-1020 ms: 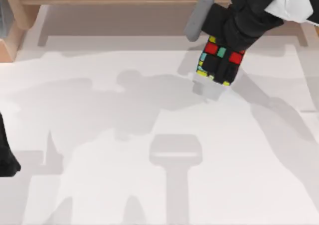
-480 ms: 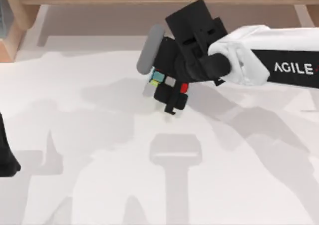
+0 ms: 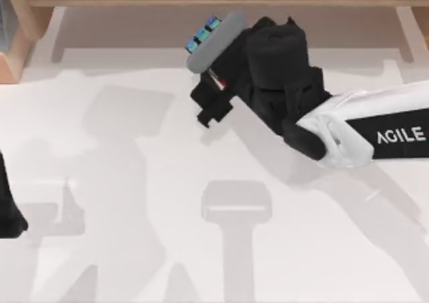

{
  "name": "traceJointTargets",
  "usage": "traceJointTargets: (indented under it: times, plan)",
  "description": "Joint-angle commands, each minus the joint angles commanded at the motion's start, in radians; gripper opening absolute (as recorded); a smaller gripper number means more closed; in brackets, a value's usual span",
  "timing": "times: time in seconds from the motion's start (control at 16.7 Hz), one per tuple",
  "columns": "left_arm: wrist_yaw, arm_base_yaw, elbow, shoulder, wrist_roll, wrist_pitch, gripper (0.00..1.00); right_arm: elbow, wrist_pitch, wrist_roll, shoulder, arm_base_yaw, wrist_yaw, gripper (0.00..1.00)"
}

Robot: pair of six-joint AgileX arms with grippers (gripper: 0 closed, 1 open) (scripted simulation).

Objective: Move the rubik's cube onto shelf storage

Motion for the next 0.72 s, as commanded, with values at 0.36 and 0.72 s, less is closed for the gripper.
traceJointTargets:
  times: [0.36, 0.72]
  plan:
    - [0.0, 0.0, 0.0, 0.0, 0.0, 0.0, 1.0, -0.184, 0.59, 0.236, -0.003, -0.116, 0.114, 0.0]
    - [0.0, 0.0, 0.0, 0.0, 0.0, 0.0, 1.0, -0.311, 0.863, 0.396, 0.01, -0.228, 0.19, 0.0]
